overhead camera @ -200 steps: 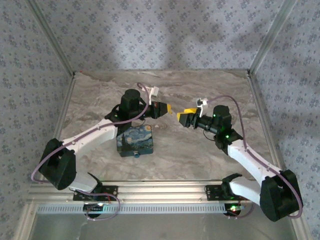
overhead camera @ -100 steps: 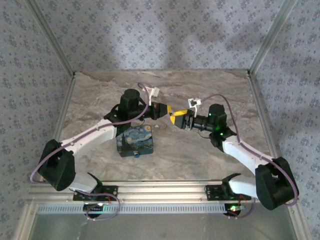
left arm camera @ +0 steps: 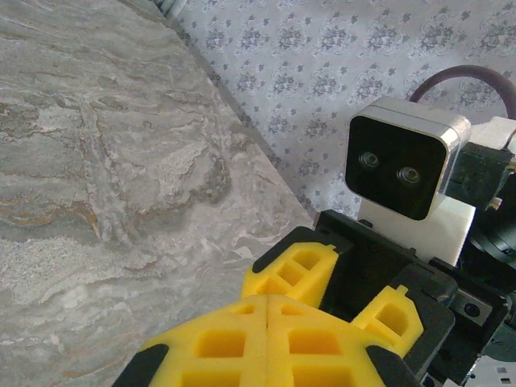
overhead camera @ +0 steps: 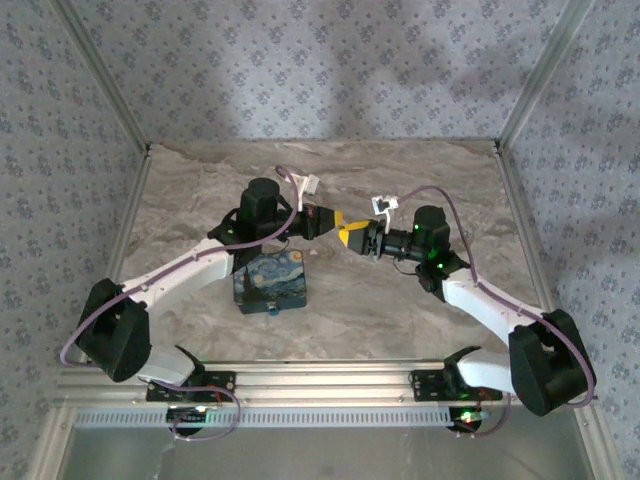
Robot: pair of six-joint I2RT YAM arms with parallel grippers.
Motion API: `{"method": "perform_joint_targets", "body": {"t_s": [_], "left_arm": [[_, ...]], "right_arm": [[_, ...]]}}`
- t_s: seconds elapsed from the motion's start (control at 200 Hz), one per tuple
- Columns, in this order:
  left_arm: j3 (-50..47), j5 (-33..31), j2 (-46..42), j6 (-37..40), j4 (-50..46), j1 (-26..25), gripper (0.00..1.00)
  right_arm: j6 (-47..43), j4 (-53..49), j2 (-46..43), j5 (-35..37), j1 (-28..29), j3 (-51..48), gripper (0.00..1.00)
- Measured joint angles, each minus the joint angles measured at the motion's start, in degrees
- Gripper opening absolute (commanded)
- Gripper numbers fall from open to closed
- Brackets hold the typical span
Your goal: Unlock the padlock with the key
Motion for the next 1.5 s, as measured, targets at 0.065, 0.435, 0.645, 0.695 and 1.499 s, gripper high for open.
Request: {"method": "perform_joint_targets", "body": {"t_s": [0.065, 0.435, 0.645, 0.695, 1.499], "left_arm": [[0.0, 0.0, 0.0, 0.0, 0.0, 0.0, 0.00], [0.0, 0.0, 0.0, 0.0, -0.1, 0.0, 0.00], [0.0, -0.3, 0.0, 0.3, -0.7, 0.0, 0.18], [0.0, -0.5, 0.0, 0.5, -0.9, 0.0, 0.21], [-3.3, -39.9, -16.5, 5.7, -38.8, -0.4, 0.87]], "right_arm": [[-0.2, 0.0, 0.0, 0.0, 0.1, 0.0, 0.17], [-1.3, -1.7, 0.0, 0.7, 0.2, 0.5, 0.00], [-2.0, -3.3, 0.0, 1.3, 0.4, 0.7, 0.00], [-2.0, -3.8, 0.0, 1.6, 0.4, 0.7, 0.00], [-7.2, -13.6, -1.1, 9.6, 0.4, 0.9, 0.00]]}}
